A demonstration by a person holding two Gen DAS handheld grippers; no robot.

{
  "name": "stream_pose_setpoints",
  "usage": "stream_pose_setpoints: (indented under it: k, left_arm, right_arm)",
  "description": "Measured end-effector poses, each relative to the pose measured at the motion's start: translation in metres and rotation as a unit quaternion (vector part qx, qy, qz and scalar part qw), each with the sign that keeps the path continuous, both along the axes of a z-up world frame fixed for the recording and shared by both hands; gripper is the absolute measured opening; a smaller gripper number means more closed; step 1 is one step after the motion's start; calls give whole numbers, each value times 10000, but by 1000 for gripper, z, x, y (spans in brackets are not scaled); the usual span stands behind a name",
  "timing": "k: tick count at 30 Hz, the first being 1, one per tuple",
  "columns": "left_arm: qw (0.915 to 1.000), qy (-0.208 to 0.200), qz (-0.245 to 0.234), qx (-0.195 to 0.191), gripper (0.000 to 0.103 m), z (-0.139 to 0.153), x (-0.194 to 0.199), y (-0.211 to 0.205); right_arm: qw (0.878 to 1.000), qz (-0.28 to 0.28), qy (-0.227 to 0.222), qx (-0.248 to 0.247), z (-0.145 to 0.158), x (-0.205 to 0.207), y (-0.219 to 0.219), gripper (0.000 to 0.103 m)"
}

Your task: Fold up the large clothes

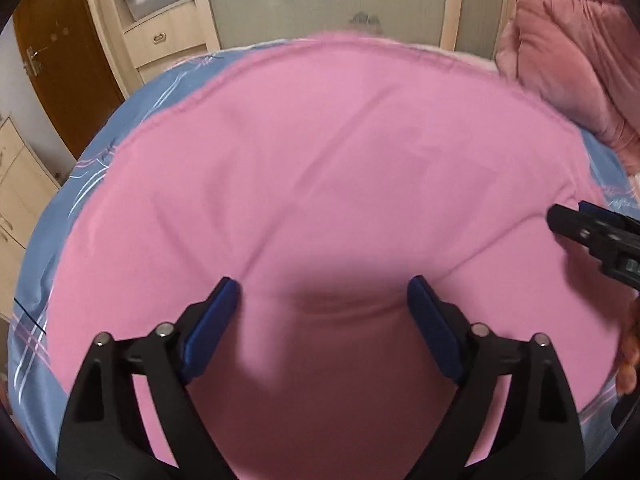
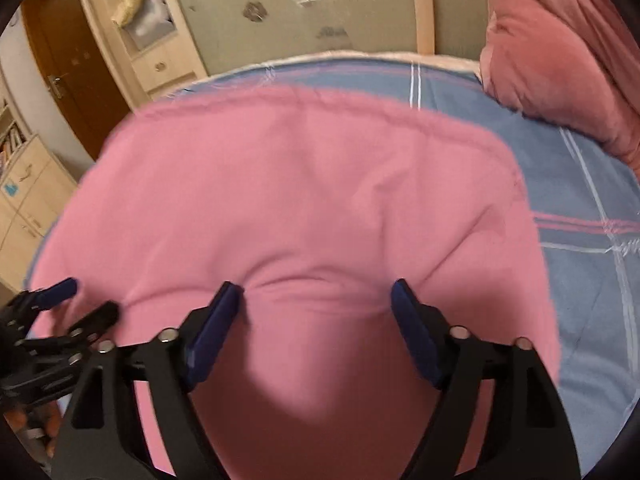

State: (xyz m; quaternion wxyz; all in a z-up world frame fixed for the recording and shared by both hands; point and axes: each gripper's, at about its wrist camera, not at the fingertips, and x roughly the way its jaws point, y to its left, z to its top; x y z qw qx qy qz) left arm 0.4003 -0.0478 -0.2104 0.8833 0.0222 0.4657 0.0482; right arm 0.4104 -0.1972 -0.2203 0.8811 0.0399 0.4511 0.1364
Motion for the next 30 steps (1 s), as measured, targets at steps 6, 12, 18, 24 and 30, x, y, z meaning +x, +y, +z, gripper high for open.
stream_pose_setpoints:
  k: [6,12,18,24,30]
  left_arm:
    - [9998,-48,-51,199,91,-10,2,-8]
    - [9990,-354,49,-273,87,35,4,19]
    - [9991,374,195,-61,91,15,64,42]
    - [9987,449,164,199,98,-19,72,38]
    - [9989,-442,-64,-143,85,34,-4,62]
  right_arm:
    - [9997,-84,221,-106,-9,9,0,86]
    - [9969,-78,-352,696,55,12,24,83]
    - [9977,-170,-133,-638,14,63,79,84]
    - [9950,-244,-232,-943,-1,64,82,86]
    - [9910,-506,-1162,-432,60,-36,58,88]
